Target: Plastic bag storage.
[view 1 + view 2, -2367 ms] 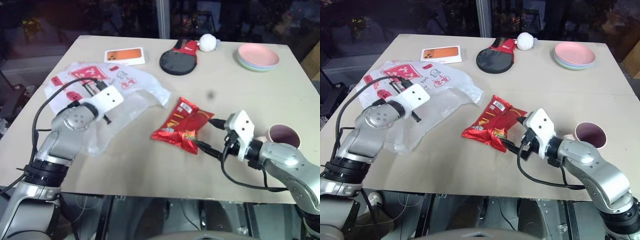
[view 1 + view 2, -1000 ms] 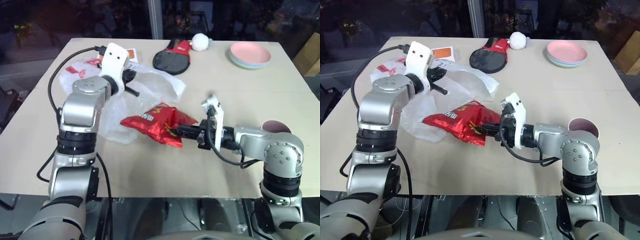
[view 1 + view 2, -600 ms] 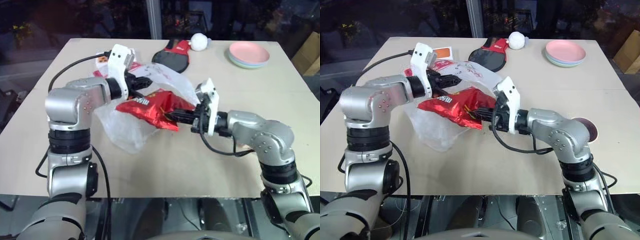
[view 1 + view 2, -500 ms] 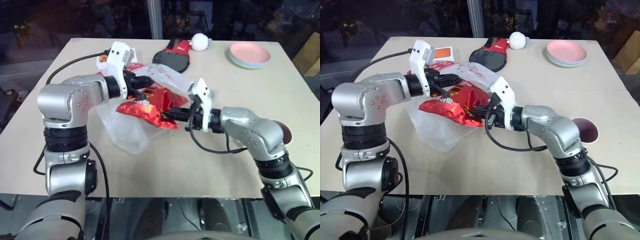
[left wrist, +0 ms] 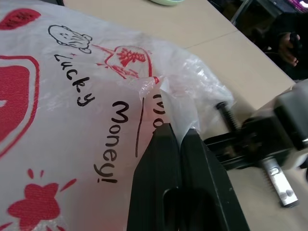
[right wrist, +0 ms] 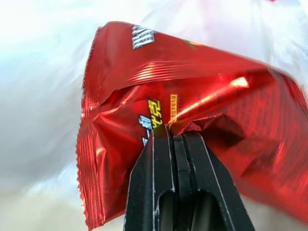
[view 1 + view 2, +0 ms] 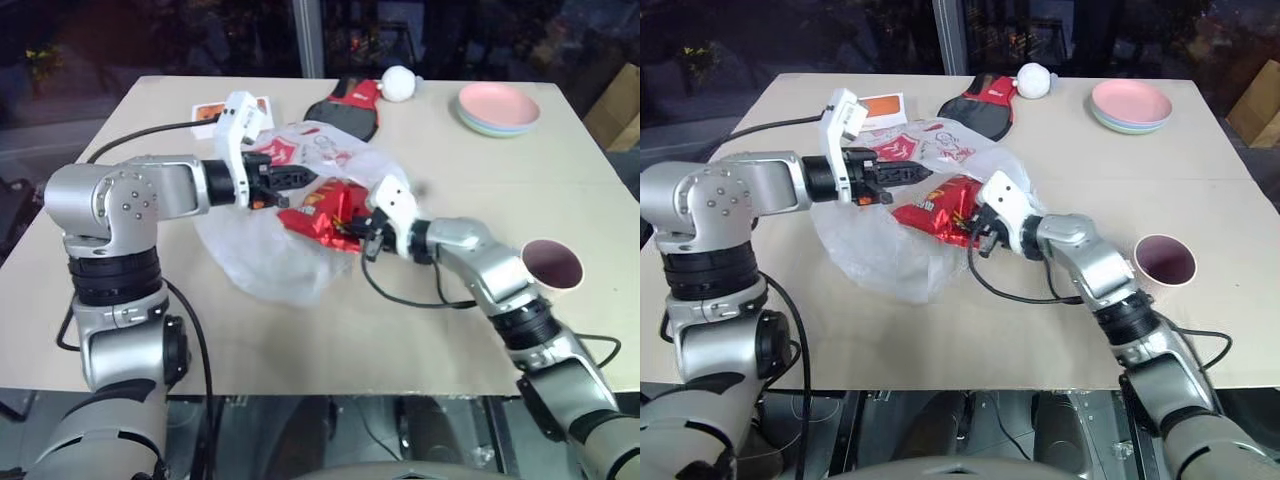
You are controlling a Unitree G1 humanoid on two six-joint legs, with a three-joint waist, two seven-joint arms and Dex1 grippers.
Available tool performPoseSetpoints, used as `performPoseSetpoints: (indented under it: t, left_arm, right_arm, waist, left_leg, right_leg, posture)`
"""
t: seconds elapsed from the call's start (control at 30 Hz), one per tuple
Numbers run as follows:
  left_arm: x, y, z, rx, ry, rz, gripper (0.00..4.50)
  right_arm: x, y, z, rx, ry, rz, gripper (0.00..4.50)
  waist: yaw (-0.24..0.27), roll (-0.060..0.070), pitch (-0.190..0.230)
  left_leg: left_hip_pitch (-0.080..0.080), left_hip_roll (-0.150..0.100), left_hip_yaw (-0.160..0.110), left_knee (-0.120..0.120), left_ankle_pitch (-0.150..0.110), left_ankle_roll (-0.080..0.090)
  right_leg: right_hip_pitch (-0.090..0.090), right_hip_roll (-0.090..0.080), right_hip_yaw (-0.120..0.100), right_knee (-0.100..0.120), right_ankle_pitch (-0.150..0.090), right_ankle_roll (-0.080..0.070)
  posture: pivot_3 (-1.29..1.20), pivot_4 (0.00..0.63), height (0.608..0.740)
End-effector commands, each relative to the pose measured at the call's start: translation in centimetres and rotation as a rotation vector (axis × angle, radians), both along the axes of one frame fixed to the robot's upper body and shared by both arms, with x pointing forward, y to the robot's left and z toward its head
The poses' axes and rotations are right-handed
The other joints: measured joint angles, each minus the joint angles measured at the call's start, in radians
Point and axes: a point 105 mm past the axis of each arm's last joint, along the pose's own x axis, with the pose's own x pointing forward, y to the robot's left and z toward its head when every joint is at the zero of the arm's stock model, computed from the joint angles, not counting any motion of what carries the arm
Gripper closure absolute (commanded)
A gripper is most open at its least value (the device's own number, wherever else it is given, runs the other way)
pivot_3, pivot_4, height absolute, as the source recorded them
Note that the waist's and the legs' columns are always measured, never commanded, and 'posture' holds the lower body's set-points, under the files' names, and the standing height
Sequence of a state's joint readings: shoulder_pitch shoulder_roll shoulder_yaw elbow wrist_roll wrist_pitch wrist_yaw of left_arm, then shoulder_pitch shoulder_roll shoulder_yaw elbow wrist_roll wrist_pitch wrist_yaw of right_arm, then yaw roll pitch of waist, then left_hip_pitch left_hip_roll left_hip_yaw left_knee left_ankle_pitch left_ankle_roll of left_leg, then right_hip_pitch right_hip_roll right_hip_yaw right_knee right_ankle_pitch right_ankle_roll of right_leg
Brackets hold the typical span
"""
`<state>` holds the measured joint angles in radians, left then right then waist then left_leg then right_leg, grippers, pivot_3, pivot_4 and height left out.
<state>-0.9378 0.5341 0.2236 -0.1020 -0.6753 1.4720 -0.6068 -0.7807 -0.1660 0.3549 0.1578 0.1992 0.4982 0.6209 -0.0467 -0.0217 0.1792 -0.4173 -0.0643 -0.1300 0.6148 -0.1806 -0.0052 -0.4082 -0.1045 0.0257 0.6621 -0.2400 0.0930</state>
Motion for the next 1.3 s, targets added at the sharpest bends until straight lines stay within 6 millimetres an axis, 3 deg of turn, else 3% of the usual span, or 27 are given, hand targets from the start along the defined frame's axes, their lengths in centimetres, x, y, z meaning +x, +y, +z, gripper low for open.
performPoseSetpoints:
  t: [0.03, 0.17, 0.23, 0.33, 0.43, 0.67, 0.77, 0.87, 0.97, 1.3]
  left_arm:
    - [-0.3, -0.5, 1.3, -0.043, -0.039, 0.006, 4.5]
    - [-0.1, -0.7, 0.6, -0.054, -0.019, 0.035, 4.5]
    - [0.2, -0.4, 0.3, -0.062, -0.017, 0.065, 4.5]
    - [0.9, 0.5, 0.1, -0.081, -0.025, 0.141, 4.5]
    - [1.7, 1.3, -0.1, -0.109, -0.046, 0.2, 4.5]
    - [3.1, 1.8, -0.3, -0.137, -0.097, 0.275, 4.5]
    - [3.3, 1.4, -0.4, -0.13, -0.121, 0.271, 4.5]
    - [3.8, 1.0, -0.1, -0.15, -0.135, 0.27, 4.5]
    - [4.7, 0.7, -0.3, -0.143, -0.138, 0.273, 4.5]
    - [6.2, -1.2, -1.2, -0.119, -0.144, 0.187, 4.5]
  right_arm:
    - [0.7, 3.8, 2.3, 0.04, -0.148, 0.014, 4.45]
    - [0.2, 8.1, 2.0, 0.057, -0.154, 0.085, 4.45]
    - [0.2, 8.4, 0.8, 0.023, -0.145, 0.116, 3.91]
    - [0.9, 6.1, 1.0, 0.019, -0.207, 0.062, 2.81]
    - [0.7, 3.0, 1.9, 0.016, -0.253, 0.027, 1.36]
    - [-1.2, -3.2, 3.5, 0.01, -0.261, -0.064, 1.36]
    - [-1.8, -5.3, 4.7, 0.031, -0.286, -0.179, 0.06]
    - [-5.2, -7.7, 5.1, 0.099, -0.181, -0.218, 0.06]
    - [-10.1, -11.4, 3.3, 0.111, -0.061, -0.378, 0.06]
    - [-12.9, -20.6, 3.5, -0.183, -0.254, -0.676, 0.06]
  waist:
    - [-0.003, 0.0, 0.0]
    - [-0.006, 0.0, 0.0]
    - [-0.007, 0.0, 0.0]
    - [0.004, 0.0, 0.0]
    - [0.007, 0.0, 0.0]
    - [0.001, 0.0, 0.0]
    - [0.002, 0.0, 0.0]
    - [0.011, 0.0, 0.0]
    - [0.037, -0.001, 0.0]
    - [0.036, -0.001, 0.0]
  left_leg:
    - [0.0, 0.0, 0.0, 0.0, 0.001, -0.001]
    - [0.0, 0.001, 0.0, -0.002, 0.003, -0.005]
    - [0.0, 0.001, 0.0, -0.002, 0.003, -0.005]
    - [0.0, 0.0, -0.001, -0.002, 0.003, -0.005]
    - [0.0, 0.0, -0.001, -0.001, 0.003, -0.005]
    - [0.0, 0.001, 0.0, -0.002, 0.003, -0.005]
    - [0.0, 0.001, 0.0, -0.002, 0.001, -0.001]
    - [0.0, 0.001, 0.0, -0.001, 0.001, -0.001]
    - [-0.003, 0.0, -0.003, -0.001, 0.001, -0.001]
    - [0.0, 0.001, 0.0, 0.002, 0.001, 0.0]
  right_leg:
    - [0.0, 0.0, 0.0, 0.0, 0.0, 0.0]
    - [-0.001, 0.001, 0.0, 0.0, 0.0, -0.001]
    - [-0.001, 0.001, 0.001, 0.0, 0.0, -0.001]
    - [-0.001, 0.001, 0.001, 0.0, 0.0, -0.001]
    - [-0.001, 0.0, 0.0, 0.0, 0.001, -0.001]
    - [-0.001, 0.001, 0.0, 0.001, 0.001, -0.001]
    - [-0.001, 0.001, 0.0, 0.0, 0.001, -0.001]
    - [-0.001, 0.001, 0.0, 0.0, 0.001, -0.001]
    - [-0.001, 0.0, -0.003, -0.002, 0.0, -0.001]
    - [0.002, 0.0, -0.002, -0.001, -0.002, 0.003]
  posture:
    - [0.0, 0.15, 0.74]
    - [0.0, 0.15, 0.74]
    - [0.0, 0.15, 0.74]
    - [0.0, 0.15, 0.74]
    - [0.0, 0.15, 0.74]
    - [0.0, 0.15, 0.74]
    - [0.0, 0.15, 0.74]
    - [0.0, 0.15, 0.74]
    - [0.0, 0.15, 0.74]
    - [0.0, 0.15, 0.74]
